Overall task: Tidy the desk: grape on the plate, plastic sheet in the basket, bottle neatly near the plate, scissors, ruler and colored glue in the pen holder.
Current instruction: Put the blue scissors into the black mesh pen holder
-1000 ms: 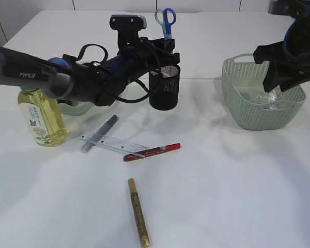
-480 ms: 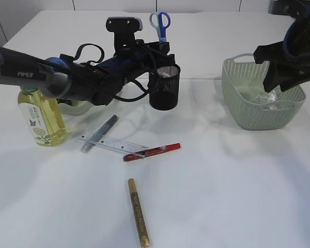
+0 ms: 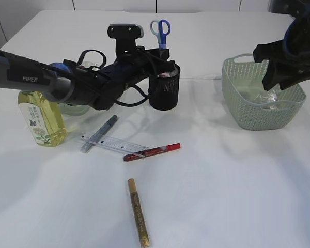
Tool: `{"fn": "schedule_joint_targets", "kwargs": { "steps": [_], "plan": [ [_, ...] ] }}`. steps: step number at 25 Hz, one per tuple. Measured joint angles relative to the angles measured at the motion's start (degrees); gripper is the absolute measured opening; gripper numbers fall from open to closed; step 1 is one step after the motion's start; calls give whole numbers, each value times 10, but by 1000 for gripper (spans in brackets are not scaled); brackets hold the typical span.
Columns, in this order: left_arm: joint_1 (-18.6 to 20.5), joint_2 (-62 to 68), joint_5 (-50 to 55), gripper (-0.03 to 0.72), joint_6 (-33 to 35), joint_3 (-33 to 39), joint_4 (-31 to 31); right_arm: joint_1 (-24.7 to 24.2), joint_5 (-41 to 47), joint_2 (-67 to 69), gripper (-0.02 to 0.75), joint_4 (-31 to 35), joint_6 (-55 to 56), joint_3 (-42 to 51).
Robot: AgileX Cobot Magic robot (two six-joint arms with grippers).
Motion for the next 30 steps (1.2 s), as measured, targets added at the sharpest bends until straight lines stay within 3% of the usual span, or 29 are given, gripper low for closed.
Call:
{"fn": "schedule_joint_targets", "kwargs": {
  "steps": [22,30],
  "plan": [
    [0,9,0,175,0,-10,-4,0,-5,0,275,0,0,0],
    [0,9,1,241,0,-10,-5,0,-5,0,276,0,0,0]
  ]
}}
